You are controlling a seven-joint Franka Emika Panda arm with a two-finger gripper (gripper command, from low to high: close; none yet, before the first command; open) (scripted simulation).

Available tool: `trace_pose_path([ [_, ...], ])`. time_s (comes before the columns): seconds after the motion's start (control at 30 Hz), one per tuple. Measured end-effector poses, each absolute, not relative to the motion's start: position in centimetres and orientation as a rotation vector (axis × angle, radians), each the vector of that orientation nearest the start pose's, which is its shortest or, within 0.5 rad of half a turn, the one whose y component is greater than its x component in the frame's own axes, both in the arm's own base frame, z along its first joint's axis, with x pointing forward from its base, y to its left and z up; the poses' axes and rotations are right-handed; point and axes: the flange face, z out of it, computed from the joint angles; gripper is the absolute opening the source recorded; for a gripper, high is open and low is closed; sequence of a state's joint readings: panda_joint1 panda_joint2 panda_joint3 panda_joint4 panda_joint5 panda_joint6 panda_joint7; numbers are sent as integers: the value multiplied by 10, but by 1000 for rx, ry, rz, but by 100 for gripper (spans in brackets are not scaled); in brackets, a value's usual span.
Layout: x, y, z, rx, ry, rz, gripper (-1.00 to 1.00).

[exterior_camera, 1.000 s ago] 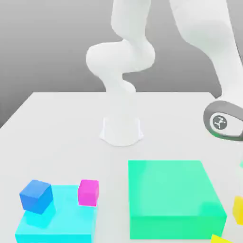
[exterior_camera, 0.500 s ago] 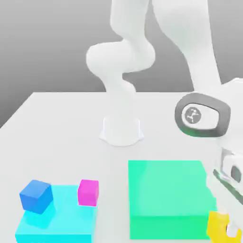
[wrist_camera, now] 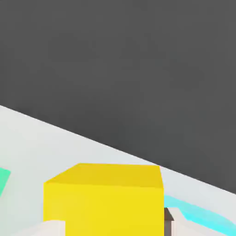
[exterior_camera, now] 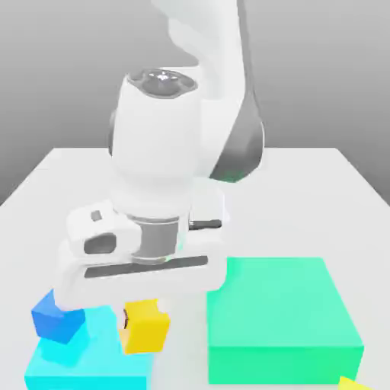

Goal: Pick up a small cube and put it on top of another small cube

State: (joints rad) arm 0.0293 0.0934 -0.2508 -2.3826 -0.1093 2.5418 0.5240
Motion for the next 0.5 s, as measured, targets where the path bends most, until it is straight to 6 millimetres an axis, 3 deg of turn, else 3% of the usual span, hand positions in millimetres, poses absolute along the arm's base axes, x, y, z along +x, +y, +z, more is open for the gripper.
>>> trace_pose_path([
  [0.23, 433, -217, 312, -2610, 1761, -18, -100],
  [0.3, 420, -239, 296, -2525, 1865, -3, -100],
  [0.37, 432, -215, 269, -2568, 1805, 0, -100],
  [0.4, 433, -211, 257, -2574, 1796, 0, 100],
  [0.5, 433, -211, 257, -2574, 1796, 0, 100],
])
